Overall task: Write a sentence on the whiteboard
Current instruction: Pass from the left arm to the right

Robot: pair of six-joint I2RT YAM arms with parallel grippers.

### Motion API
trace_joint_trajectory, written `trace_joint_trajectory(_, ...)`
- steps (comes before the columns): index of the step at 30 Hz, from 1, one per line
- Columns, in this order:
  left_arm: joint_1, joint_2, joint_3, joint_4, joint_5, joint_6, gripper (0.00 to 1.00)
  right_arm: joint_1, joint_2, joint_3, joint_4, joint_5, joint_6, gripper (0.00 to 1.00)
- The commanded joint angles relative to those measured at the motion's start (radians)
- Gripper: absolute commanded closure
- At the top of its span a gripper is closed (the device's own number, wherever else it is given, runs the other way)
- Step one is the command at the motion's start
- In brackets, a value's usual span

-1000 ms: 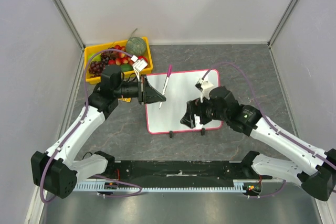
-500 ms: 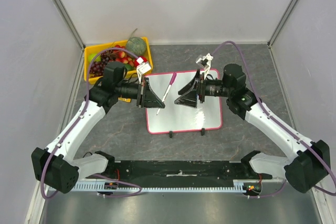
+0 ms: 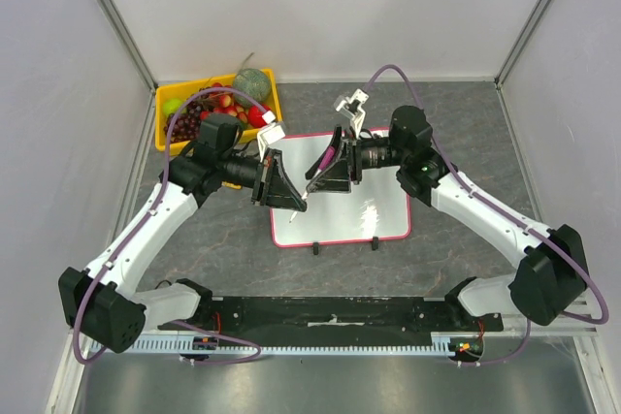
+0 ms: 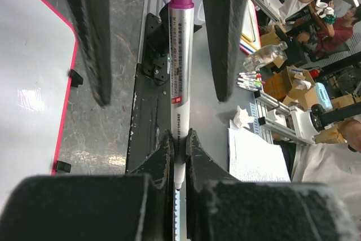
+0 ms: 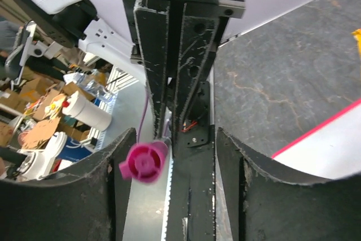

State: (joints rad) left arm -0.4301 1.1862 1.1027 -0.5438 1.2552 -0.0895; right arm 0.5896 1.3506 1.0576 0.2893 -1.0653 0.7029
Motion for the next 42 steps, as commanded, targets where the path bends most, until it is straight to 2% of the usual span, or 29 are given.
trace_joint_trajectory(1,-0.002,0.0,0.039,-0.01,0.013,0.057,0.98,0.035,0.013,0.055,0.037,-0.039,0.024,0.38)
trace_joint_trajectory(2,-0.004,-0.002,0.039,-0.01,0.012,0.059,0.98,0.033,0.012,0.051,0.036,-0.041,0.023,0.4)
trace_joint_trajectory(6,-0.004,-0.002,0.039,-0.01,0.01,0.057,0.98,0.035,0.007,0.044,-0.005,-0.038,-0.002,0.56)
trace_joint_trajectory(11,-0.004,-0.003,0.034,-0.01,0.012,0.06,0.98,0.036,0.005,0.036,-0.013,-0.031,-0.003,0.63)
trace_joint_trajectory(14,-0.006,-0.005,0.034,-0.011,0.009,0.06,0.98,0.036,0.009,0.03,-0.024,-0.03,-0.006,0.63)
trace_joint_trajectory(18,-0.004,-0.005,0.034,-0.012,0.006,0.06,0.98,0.042,0.01,0.027,-0.029,-0.024,-0.006,0.58)
trace_joint_trajectory(22,-0.006,-0.005,0.032,-0.012,0.003,0.062,0.98,0.056,0.012,0.021,-0.041,-0.012,-0.011,0.62)
trace_joint_trajectory(25,-0.004,-0.002,0.032,-0.012,0.001,0.062,0.98,0.061,0.015,0.024,-0.065,-0.012,-0.026,0.73)
trace_joint_trajectory(28,-0.006,-0.005,0.029,-0.012,-0.003,0.063,0.98,0.061,0.009,0.022,-0.075,-0.004,-0.034,0.96)
trace_joint_trajectory(29,-0.006,-0.005,0.028,-0.012,-0.005,0.062,0.98,0.061,0.008,0.021,-0.081,-0.002,-0.036,1.0)
trace_joint_trajectory(32,-0.004,-0.01,0.025,-0.012,-0.016,0.06,0.98,0.061,-0.001,0.018,-0.095,0.018,-0.048,1.0)
trace_joint_trajectory(33,-0.004,-0.01,0.023,-0.012,-0.022,0.062,0.94,0.061,-0.007,0.018,-0.102,0.027,-0.054,1.0)
trace_joint_trajectory(39,-0.004,-0.049,-0.004,0.044,-0.109,0.019,0.49,0.059,-0.036,0.01,-0.151,0.106,-0.092,1.0)
trace_joint_trajectory(42,-0.001,-0.068,-0.029,0.079,-0.166,-0.027,0.39,0.055,-0.057,-0.005,-0.16,0.149,-0.097,1.0)
